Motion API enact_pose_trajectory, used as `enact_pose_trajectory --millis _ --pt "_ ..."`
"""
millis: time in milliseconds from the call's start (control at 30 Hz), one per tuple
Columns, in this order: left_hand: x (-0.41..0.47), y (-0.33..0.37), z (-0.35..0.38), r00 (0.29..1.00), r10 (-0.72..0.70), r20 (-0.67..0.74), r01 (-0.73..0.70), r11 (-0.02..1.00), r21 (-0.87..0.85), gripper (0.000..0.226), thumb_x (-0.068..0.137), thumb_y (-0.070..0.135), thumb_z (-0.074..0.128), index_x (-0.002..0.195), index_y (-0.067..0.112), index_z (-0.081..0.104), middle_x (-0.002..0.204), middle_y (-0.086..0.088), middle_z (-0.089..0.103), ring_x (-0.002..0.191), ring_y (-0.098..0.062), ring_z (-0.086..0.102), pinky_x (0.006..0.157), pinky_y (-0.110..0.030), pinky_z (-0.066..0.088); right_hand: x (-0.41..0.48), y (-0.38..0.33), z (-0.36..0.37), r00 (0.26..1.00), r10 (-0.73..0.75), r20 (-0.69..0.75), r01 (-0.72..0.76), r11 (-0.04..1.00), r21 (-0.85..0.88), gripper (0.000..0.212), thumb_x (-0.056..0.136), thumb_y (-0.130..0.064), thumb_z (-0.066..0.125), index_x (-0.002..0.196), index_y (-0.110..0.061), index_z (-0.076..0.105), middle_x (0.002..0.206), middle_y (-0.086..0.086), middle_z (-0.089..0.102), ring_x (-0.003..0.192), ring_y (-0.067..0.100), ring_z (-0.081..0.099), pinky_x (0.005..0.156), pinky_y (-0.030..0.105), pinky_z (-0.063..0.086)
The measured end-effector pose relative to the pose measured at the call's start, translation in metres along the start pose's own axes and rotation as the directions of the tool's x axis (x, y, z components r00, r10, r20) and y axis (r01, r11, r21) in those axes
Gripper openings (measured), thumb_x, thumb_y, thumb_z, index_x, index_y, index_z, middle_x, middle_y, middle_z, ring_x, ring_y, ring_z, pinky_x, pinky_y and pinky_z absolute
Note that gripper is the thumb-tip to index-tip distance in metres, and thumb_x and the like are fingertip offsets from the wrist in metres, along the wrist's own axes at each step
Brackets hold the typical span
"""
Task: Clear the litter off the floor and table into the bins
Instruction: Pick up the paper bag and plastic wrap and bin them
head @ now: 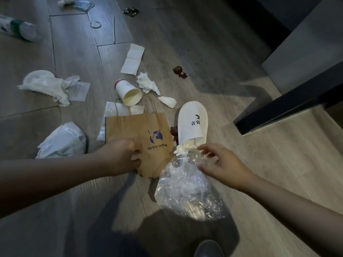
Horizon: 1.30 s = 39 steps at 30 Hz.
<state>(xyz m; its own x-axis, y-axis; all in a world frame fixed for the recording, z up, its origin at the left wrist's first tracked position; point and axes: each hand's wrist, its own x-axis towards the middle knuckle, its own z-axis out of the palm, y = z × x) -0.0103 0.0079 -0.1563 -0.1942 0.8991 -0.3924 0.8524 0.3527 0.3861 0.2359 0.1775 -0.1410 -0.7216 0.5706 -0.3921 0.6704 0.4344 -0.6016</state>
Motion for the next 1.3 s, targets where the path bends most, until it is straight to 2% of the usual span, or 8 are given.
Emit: enact_pose_trajectory --millis 133,333,467,667,767,867,1033,1300 --pt "-0.003 -0.003 -0.002 1.0 -0.003 0.001 0.003 1.0 0.007 0.023 0.087 0.031 0.061 0.107 0.021 0.061 0.103 0.007 0.06 0.095 -0.011 0.056 0.085 -0.03 0.05 -0.005 0.005 0.031 0.985 0.123 0.124 -0.1 0.978 -0.183 0.101 0.07 -0.073 0.063 0.15 -0.036 0.015 0.15 -0.006 0.031 0.129 0.016 0.042 0.1 0.034 0.04" --pt "-0.007 -0.005 -0.001 1.0 -0.015 0.006 0.015 1.0 -0.001 0.017 0.089 0.032 0.059 0.102 0.022 0.061 0.101 0.006 0.059 0.092 -0.011 0.055 0.082 -0.027 0.049 -0.01 0.005 0.072 0.989 0.117 -0.086 -0.14 0.929 -0.342 0.092 0.067 -0.09 0.033 0.135 -0.029 0.038 0.129 -0.002 0.054 0.114 0.018 0.053 0.098 0.039 0.044" --pt "-0.008 -0.006 0.002 1.0 0.0 0.007 0.0 1.0 -0.021 0.006 0.09 0.032 0.058 0.088 0.029 0.052 0.094 0.008 0.057 0.086 -0.009 0.054 0.076 -0.023 0.046 -0.003 0.001 0.076 0.983 0.133 -0.126 -0.164 0.947 -0.277 0.071 0.076 -0.079 0.045 0.122 -0.025 0.051 0.115 -0.005 0.063 0.099 0.014 0.061 0.088 0.037 0.05" --pt "-0.006 -0.011 0.002 1.0 -0.012 0.008 0.012 1.0 -0.028 0.008 0.09 0.034 0.057 0.093 0.026 0.057 0.097 0.007 0.058 0.088 -0.01 0.055 0.078 -0.027 0.049 0.006 -0.001 0.062 0.983 0.115 -0.144 -0.115 0.993 0.01 0.03 0.082 -0.048 0.067 0.071 -0.02 0.06 0.065 -0.004 0.061 0.062 0.009 0.056 0.06 0.033 0.047" --pt "-0.005 -0.013 0.002 0.999 -0.045 0.01 0.045 0.998 -0.05 0.014 0.09 0.034 0.058 0.099 0.025 0.061 0.099 0.007 0.059 0.09 -0.01 0.056 0.081 -0.028 0.051 0.01 -0.005 0.053 0.989 0.086 -0.121 -0.066 0.985 0.161 0.02 0.081 -0.032 0.072 0.07 -0.017 0.065 0.067 0.001 0.066 0.063 0.009 0.061 0.065 0.032 0.052" --pt "-0.005 -0.015 0.002 0.998 -0.061 0.009 0.062 0.997 -0.05 0.017 0.09 0.033 0.058 0.103 0.023 0.062 0.101 0.007 0.059 0.091 -0.01 0.055 0.081 -0.028 0.05 0.015 -0.005 0.046 0.994 0.024 -0.104 -0.017 0.998 0.062 0.011 0.08 -0.027 0.073 0.078 -0.021 0.064 0.075 -0.002 0.066 0.068 0.009 0.06 0.067 0.032 0.054" --pt "-0.005 -0.018 0.0 0.997 -0.076 0.015 0.076 0.996 -0.037 0.018 0.09 0.034 0.057 0.102 0.022 0.062 0.101 0.004 0.059 0.091 -0.012 0.055 0.081 -0.03 0.05 0.014 -0.001 0.054 0.989 0.15 -0.012 -0.15 0.988 -0.032 0.045 0.075 -0.036 0.078 0.112 -0.028 0.052 0.1 -0.013 0.056 0.084 0.006 0.06 0.065 0.017 0.048" --pt "-0.005 -0.02 0.0 0.996 -0.09 0.012 0.091 0.995 -0.038 0.013 0.09 0.034 0.058 0.098 0.024 0.06 0.099 0.007 0.057 0.09 -0.01 0.054 0.081 -0.028 0.049 0.023 -0.014 0.033 0.999 -0.043 -0.011 0.044 0.986 0.164 0.018 0.079 -0.015 0.074 0.092 -0.026 0.068 0.08 -0.005 0.066 0.072 0.003 0.06 0.066 0.013 0.049"
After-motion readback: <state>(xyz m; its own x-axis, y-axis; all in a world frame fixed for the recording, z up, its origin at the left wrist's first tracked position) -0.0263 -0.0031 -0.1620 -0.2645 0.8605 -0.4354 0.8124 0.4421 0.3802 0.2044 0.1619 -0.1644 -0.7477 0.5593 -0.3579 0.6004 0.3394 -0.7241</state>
